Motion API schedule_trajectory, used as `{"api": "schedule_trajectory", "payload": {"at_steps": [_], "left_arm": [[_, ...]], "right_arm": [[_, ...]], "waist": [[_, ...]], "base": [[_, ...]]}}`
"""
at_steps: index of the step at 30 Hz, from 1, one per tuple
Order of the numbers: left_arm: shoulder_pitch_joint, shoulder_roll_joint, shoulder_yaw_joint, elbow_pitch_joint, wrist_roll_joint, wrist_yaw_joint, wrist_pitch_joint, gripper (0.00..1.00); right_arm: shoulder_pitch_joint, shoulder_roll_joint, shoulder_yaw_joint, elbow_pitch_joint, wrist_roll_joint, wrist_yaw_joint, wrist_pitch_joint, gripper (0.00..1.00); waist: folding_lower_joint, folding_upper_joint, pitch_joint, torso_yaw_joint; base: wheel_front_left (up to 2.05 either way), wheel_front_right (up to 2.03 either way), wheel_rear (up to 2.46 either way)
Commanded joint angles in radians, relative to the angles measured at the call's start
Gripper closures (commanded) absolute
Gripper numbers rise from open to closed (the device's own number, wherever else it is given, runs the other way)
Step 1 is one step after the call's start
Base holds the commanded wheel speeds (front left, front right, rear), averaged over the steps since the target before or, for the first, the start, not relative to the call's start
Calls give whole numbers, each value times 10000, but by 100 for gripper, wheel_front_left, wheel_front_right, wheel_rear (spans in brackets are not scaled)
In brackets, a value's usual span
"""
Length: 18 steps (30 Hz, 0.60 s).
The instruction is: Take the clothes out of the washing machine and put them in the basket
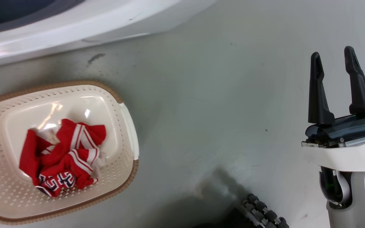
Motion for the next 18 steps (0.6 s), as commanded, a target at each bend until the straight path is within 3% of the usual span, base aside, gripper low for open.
{"api": "schedule_trajectory", "payload": {"at_steps": [1,9,18], "left_arm": [[212,-72,6,20,-71,-27,-197,100],[1173,-441,160,-20,-674,-49,-1465,100],[3303,-1007,290,-53,-1339,-54,-3552,100]], "right_arm": [[-22,13,-30,44,-112,-7,-16,0],[224,11,-111,237,-415,-7,-16,0],[599,11,-237,434,-890,-7,-16,0]], "waist": [[0,0,-394,275],[0,0,-1325,807],[0,0,-2693,1398]], "base": [[0,0,0],[0,0,0],[0,0,0]]}}
